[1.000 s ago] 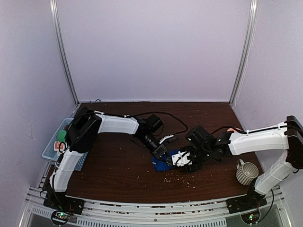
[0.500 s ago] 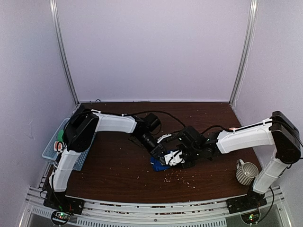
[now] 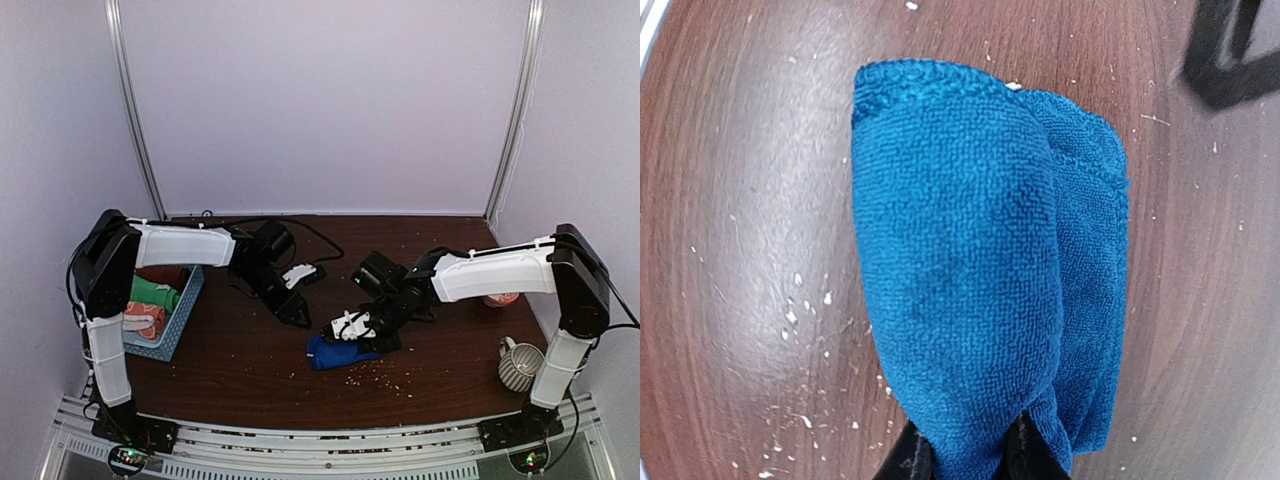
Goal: Roll the towels
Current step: Roll the towel at the center of the board.
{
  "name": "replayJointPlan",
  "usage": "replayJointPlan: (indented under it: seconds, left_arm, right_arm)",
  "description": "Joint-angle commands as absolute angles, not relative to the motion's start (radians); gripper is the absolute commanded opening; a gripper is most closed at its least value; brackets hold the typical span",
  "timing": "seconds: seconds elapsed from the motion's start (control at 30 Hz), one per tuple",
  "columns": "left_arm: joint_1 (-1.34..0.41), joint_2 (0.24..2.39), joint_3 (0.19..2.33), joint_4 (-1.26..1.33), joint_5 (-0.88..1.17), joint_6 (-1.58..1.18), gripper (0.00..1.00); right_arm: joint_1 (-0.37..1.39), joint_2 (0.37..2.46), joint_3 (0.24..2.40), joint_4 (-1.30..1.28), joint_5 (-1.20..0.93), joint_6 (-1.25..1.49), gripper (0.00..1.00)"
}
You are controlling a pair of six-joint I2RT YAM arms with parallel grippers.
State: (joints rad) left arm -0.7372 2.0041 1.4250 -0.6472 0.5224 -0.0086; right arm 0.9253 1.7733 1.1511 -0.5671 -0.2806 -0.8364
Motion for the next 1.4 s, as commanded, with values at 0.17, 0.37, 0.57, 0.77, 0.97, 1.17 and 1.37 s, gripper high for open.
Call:
replayJointPlan:
  seconds: [0.17,0.37,0.57,0.77,0.97,1.17,1.37]
  left_arm:
    - [-0.537,1.703,1.315,-0.615,-0.025,-0.164,0.52]
    - [-0.52,1.639,1.253,-0.561,0.112,-0.129,0.46]
    - [-0.693,1.4,1.009,-0.268,0.039,-0.101,0.45]
    - [-0.853,1.092,0.742,0.06,0.005,-0.041,0.61]
    - [-1.021,1.21,0.785,-0.027,0.007,0.09,0.58]
    - [-1.173,1.519,0.91,-0.012,-0.113,0.198,0.62]
    - [-1.199,1.753,1.015,0.033,-0.221,0.309,0.62]
  right_arm:
    - [0.927,1.922,1.19,-0.738,-0.375,-0.706,0.15]
    - [0.923,1.954,1.23,-0.779,-0.407,-0.708,0.14]
    - [0.883,2.077,1.368,-0.954,-0.53,-0.733,0.13]
    - [0.823,2.21,1.564,-1.105,-0.573,-0.708,0.13]
    - [0.791,2.324,1.687,-1.19,-0.583,-0.689,0.12]
    - [0.788,2.358,1.721,-1.226,-0.607,-0.697,0.12]
    - [0.782,2.366,1.712,-1.223,-0.597,-0.692,0.12]
